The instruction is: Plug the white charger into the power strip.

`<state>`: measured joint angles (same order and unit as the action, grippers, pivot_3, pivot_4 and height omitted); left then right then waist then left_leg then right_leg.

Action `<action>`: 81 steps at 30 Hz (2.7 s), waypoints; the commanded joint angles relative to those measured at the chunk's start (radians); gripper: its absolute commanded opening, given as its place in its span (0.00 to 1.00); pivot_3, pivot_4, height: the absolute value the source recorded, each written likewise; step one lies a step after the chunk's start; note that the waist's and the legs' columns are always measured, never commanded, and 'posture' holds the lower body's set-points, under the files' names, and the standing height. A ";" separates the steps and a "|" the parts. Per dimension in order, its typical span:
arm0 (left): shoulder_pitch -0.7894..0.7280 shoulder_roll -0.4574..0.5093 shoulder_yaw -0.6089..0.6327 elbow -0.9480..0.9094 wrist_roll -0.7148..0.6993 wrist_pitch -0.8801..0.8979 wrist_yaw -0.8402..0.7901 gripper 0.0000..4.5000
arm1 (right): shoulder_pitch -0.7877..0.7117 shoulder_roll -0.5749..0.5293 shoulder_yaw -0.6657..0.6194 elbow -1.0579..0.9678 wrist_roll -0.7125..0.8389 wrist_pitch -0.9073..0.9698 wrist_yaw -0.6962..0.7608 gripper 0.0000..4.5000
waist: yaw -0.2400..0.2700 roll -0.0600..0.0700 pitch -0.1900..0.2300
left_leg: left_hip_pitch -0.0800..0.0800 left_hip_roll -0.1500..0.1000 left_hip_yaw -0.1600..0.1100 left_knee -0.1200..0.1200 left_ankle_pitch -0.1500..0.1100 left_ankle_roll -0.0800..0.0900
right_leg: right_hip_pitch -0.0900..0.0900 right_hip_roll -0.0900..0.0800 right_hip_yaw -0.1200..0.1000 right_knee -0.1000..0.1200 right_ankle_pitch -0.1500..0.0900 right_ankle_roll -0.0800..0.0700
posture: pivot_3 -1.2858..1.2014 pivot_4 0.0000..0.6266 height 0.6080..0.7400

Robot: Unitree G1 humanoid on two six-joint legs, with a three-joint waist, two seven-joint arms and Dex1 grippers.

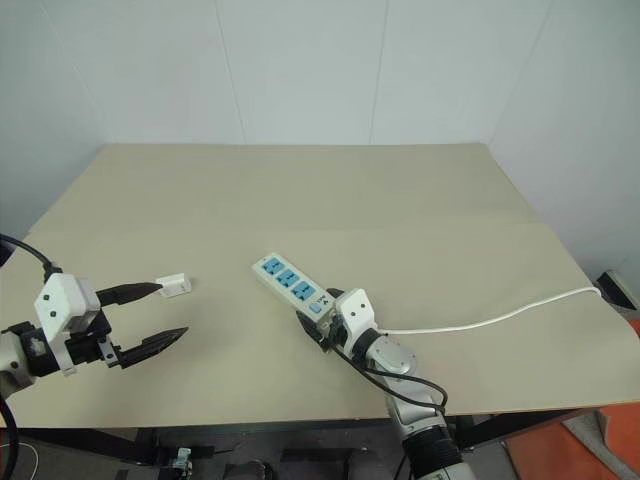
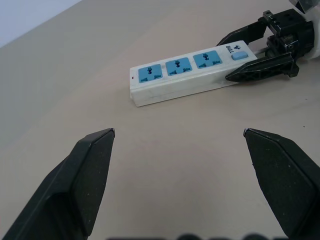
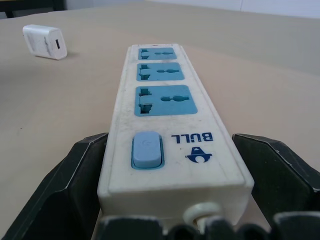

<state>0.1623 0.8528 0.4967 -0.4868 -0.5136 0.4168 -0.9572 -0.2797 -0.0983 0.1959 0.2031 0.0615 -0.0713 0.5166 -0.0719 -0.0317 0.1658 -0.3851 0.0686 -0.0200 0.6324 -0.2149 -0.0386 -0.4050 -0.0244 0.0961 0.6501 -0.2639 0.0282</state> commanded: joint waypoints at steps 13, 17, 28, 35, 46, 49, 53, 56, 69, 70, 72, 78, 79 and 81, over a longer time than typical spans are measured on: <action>0.002 0.012 0.039 -0.034 -0.014 -0.007 0.009 1.00 | -0.082 0.007 0.033 0.118 -0.003 0.029 0.074 0.91 | -0.011 -0.001 -0.001 | 0.002 0.000 0.000 0.000 0.000 0.000 | 0.001 0.001 0.000 0.001 0.000 0.000 | 0.52 0.24 1.00; 0.002 0.012 0.038 -0.037 -0.015 -0.005 0.010 1.00 | -0.081 -0.003 0.032 0.114 -0.005 0.046 0.085 0.76 | -0.013 -0.001 -0.001 | 0.002 0.000 0.000 0.000 0.000 0.000 | 0.001 0.001 0.000 0.001 0.000 0.000 | 0.52 0.24 1.00; -0.132 0.112 -0.025 0.116 0.008 -0.058 -0.097 1.00 | -0.168 -0.083 -0.042 0.190 0.075 -0.035 0.225 0.76 | -0.013 -0.001 -0.001 | 0.001 0.000 0.000 0.000 0.000 0.000 | 0.000 0.001 0.000 0.001 0.000 0.000 | 0.52 0.24 1.00; -0.307 0.187 -0.115 0.293 0.018 -0.101 -0.208 1.00 | -0.223 -0.164 -0.112 0.199 0.229 -0.142 0.492 0.76 | 0.002 0.000 0.001 | -0.002 0.000 0.000 -0.001 0.000 0.000 | -0.002 0.001 0.000 -0.001 0.001 -0.001 | 0.52 0.24 1.00; -0.894 0.273 -0.554 0.716 0.315 -0.065 -0.404 1.00 | -0.318 -0.228 -0.049 0.317 0.277 -0.121 0.910 0.76 | 0.003 0.000 0.002 | -0.002 0.000 -0.001 0.001 0.000 0.000 | -0.001 0.002 -0.001 0.001 0.000 0.000 | 0.52 0.24 1.00; -1.088 0.232 -0.693 0.828 0.417 -0.020 -0.487 1.00 | -0.341 -0.202 -0.039 0.374 0.255 -0.143 0.926 0.76 | 0.005 0.000 0.003 | -0.004 -0.001 -0.002 0.002 0.000 0.000 | -0.001 0.002 -0.001 0.001 0.000 0.000 | 0.52 0.24 1.00; -1.292 0.162 -0.854 1.010 0.575 0.013 -0.566 1.00 | -0.351 -0.174 -0.037 0.409 0.240 -0.155 0.935 0.76 | 0.000 0.000 0.003 | -0.004 -0.001 -0.002 0.003 0.000 0.000 | -0.003 0.002 -0.001 0.005 0.001 -0.002 | 0.52 0.24 1.00; -1.373 0.125 -0.911 1.115 0.637 -0.008 -0.623 1.00 | -0.353 -0.166 -0.038 0.427 0.232 -0.164 0.942 0.76 | -0.007 0.000 0.003 | -0.004 -0.001 -0.002 0.002 0.000 0.000 | -0.005 0.003 0.000 0.007 0.001 -0.002 | 0.52 0.24 1.00; -1.574 -0.047 -1.313 1.505 0.898 -0.102 -0.652 1.00 | -0.343 -0.159 -0.038 0.451 0.197 -0.184 0.945 0.76 | -0.002 0.000 0.004 | -0.008 -0.001 -0.003 0.003 0.000 0.000 | -0.010 0.003 0.000 0.011 0.000 0.000 | 0.52 0.24 1.00; -1.580 -0.064 -1.305 1.527 0.915 -0.102 -0.647 1.00 | -0.340 -0.161 -0.038 0.447 0.198 -0.182 0.946 0.76 | 0.000 0.000 0.004 | -0.009 -0.001 -0.003 0.004 0.000 0.000 | -0.011 0.003 0.000 0.011 0.000 0.000 | 0.52 0.24 1.00; -1.590 -0.094 -1.296 1.573 0.945 -0.112 -0.621 1.00 | -0.335 -0.163 -0.038 0.439 0.198 -0.178 0.946 0.76 | 0.000 0.000 0.004 | -0.013 -0.002 -0.003 0.005 0.000 0.000 | -0.014 0.003 0.000 0.013 0.000 -0.001 | 0.52 0.24 1.00; -1.596 -0.152 -1.256 1.659 0.992 -0.130 -0.597 1.00 | -0.323 -0.164 -0.040 0.413 0.199 -0.165 0.933 0.76 | -0.001 0.000 0.004 | -0.014 -0.002 -0.003 0.006 0.000 0.001 | -0.015 0.003 0.000 0.013 0.002 -0.003 | 0.52 0.24 1.00; -1.591 -0.157 -1.250 1.668 0.998 -0.133 -0.590 1.00 | -0.320 -0.163 -0.040 0.409 0.200 -0.163 0.931 0.76 | -0.001 -0.001 0.004 | -0.014 -0.002 -0.003 0.006 0.000 0.001 | -0.015 0.003 0.000 0.013 0.002 -0.004 | 0.52 0.24 1.00; -1.583 -0.170 -1.239 1.687 1.011 -0.134 -0.570 1.00 | -0.313 -0.163 -0.040 0.399 0.201 -0.159 0.927 0.76 | 0.000 -0.001 0.004 | -0.014 -0.002 -0.004 0.006 0.000 0.001 | -0.015 0.003 0.000 0.013 0.002 -0.004 | 0.52 0.24 1.00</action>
<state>-1.4090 0.6797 -0.7614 1.1889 0.4761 0.2860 -1.5420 -0.5960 -0.2700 0.1659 0.6475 0.2410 -0.2315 1.4439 -0.0724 -0.0322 0.1697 -0.3990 0.0667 -0.0236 0.6386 -0.2149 -0.0380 -0.4202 -0.0217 0.0959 0.6632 -0.2621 0.0247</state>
